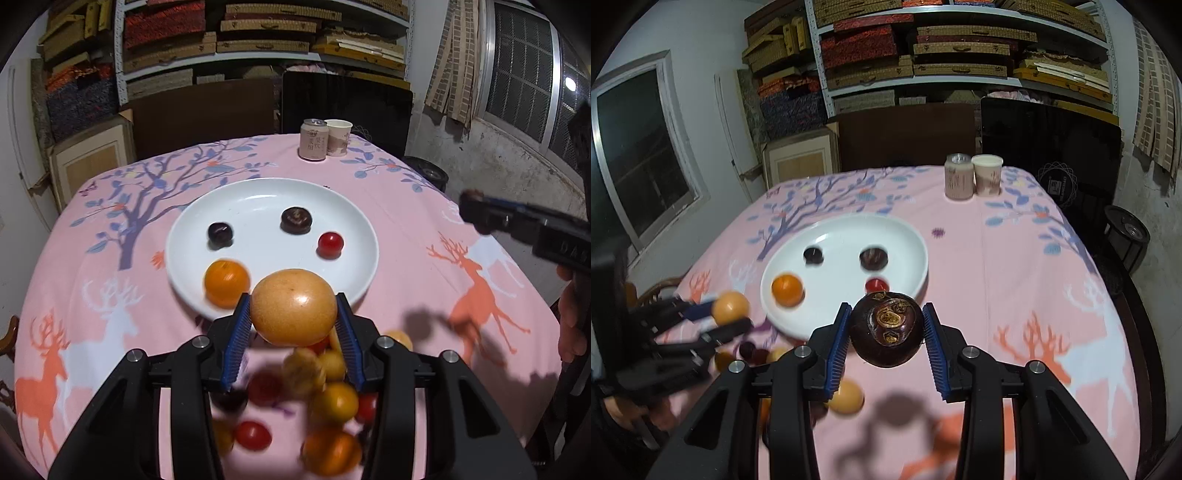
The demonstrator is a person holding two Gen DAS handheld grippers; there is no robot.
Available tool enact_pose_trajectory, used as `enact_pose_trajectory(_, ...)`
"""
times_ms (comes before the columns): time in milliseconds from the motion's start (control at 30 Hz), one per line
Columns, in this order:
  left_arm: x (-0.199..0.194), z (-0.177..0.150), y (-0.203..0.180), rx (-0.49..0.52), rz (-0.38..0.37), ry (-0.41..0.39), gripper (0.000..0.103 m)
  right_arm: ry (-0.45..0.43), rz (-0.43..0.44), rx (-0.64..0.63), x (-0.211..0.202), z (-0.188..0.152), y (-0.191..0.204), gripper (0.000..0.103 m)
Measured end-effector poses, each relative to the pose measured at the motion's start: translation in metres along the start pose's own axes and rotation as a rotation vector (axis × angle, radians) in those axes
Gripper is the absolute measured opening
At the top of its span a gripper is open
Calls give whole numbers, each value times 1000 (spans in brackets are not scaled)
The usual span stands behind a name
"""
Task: Organize fruits
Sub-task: 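Carry both fruits onto the white plate and open both tools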
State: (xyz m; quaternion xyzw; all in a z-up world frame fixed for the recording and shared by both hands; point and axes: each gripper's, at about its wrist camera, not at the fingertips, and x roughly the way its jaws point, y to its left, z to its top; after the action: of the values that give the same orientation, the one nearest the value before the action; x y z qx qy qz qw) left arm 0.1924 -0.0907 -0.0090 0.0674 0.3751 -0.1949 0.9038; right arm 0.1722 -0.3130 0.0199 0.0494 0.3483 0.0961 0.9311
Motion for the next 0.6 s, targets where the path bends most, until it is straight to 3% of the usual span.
enact_pose_trajectory(233, 83, 35, 4, -4, 15, 96, 44, 95, 17, 19, 90, 44, -7, 39)
enact_pose_trajectory(433, 127, 39, 15, -22, 19, 172, 44, 178, -14, 5, 161, 41, 0, 39)
enact_pose_trajectory(533, 131, 40, 12, 10, 14, 166, 44, 188, -39, -2, 177, 36, 3, 39)
enact_pose_trajectory(567, 131, 40, 10, 19, 2, 168, 46, 193, -37, -6, 181, 35, 5, 39)
enact_pose_trajectory(600, 131, 39, 8, 25, -5, 167, 55, 196, -38, -13, 184, 33, 8, 39)
